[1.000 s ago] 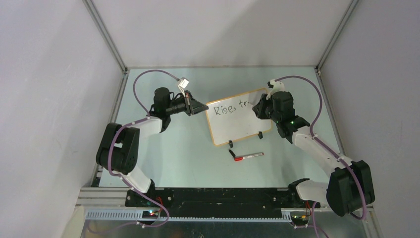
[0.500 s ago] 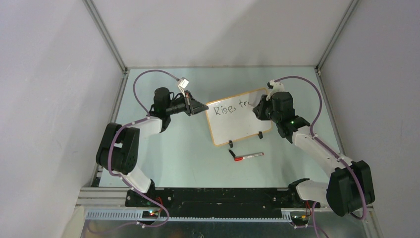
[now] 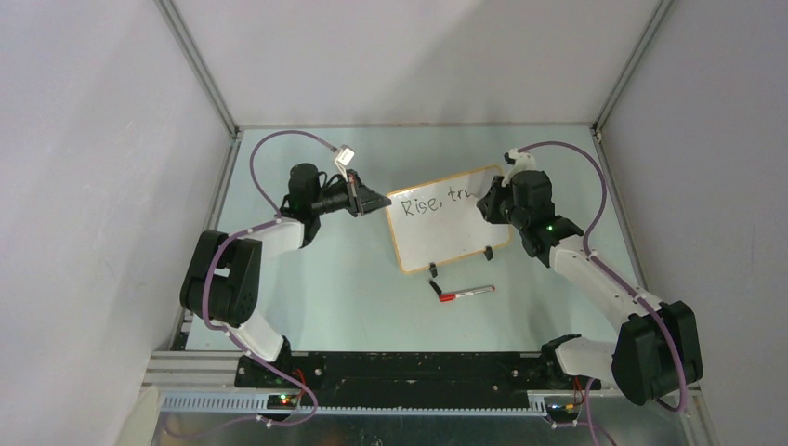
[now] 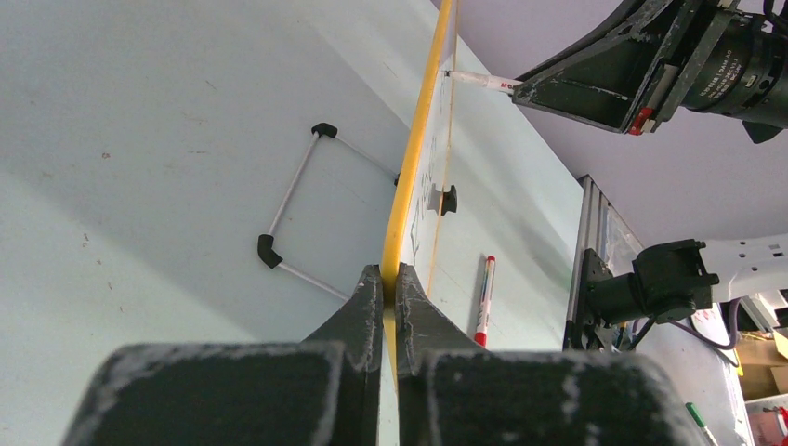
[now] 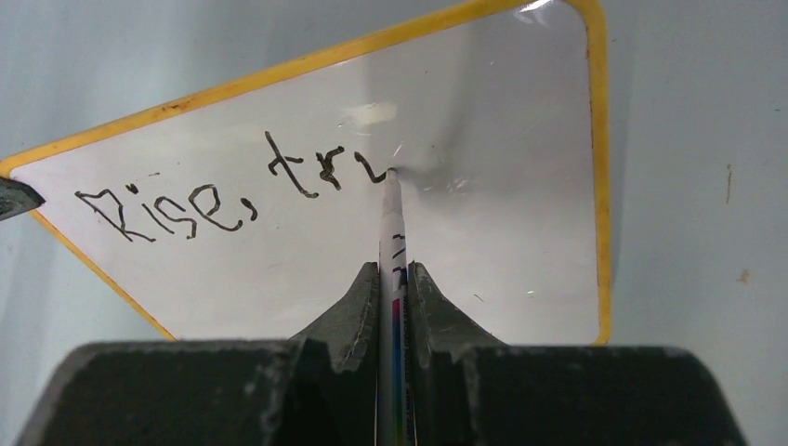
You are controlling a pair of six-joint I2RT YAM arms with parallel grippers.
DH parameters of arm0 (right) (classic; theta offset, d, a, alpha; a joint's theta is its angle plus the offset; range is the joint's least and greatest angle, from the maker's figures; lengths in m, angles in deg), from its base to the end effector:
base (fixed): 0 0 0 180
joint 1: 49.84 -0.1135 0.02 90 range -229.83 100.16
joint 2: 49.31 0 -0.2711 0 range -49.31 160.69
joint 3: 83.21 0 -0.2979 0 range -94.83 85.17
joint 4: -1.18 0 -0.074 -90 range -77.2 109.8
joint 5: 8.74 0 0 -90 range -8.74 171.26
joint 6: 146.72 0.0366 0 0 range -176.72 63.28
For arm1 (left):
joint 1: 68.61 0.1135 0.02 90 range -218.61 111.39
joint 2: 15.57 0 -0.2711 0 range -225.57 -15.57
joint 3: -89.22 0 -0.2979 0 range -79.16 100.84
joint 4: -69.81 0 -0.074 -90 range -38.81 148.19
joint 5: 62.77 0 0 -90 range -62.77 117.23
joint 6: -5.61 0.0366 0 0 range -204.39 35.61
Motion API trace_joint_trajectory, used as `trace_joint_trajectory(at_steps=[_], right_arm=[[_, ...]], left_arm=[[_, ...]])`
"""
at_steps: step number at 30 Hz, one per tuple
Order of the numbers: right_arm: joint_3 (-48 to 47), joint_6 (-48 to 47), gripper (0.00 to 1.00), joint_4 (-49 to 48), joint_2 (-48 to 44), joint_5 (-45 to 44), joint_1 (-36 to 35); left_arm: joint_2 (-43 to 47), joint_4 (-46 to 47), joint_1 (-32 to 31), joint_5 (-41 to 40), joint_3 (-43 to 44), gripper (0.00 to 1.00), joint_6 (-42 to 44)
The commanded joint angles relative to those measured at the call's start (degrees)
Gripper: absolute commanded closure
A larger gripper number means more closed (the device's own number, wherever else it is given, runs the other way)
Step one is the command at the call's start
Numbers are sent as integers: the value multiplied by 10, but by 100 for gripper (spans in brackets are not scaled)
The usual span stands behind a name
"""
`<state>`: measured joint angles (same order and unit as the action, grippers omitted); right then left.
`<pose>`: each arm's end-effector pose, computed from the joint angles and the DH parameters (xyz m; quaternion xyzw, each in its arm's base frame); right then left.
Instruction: Write a sentence on the whiteboard
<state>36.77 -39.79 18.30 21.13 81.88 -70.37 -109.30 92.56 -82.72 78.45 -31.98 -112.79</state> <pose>0.2998 0.1127 0.2639 -0.0297 0.8546 0.1709 0.4895 0.3583 -0.1195 0.1930 0.1821 0.7300 -0.5188 0.4059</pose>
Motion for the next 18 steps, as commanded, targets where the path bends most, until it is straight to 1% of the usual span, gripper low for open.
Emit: trace_joint_trajectory(at_steps=[1, 18], right_arm=[[-25, -3, 100, -7, 3, -22, 6], [-40, -1, 100, -11, 16, -13, 10]], left_arm=[[10, -9, 1, -7, 17, 98, 27], [8, -9, 1, -6, 18, 97, 27]])
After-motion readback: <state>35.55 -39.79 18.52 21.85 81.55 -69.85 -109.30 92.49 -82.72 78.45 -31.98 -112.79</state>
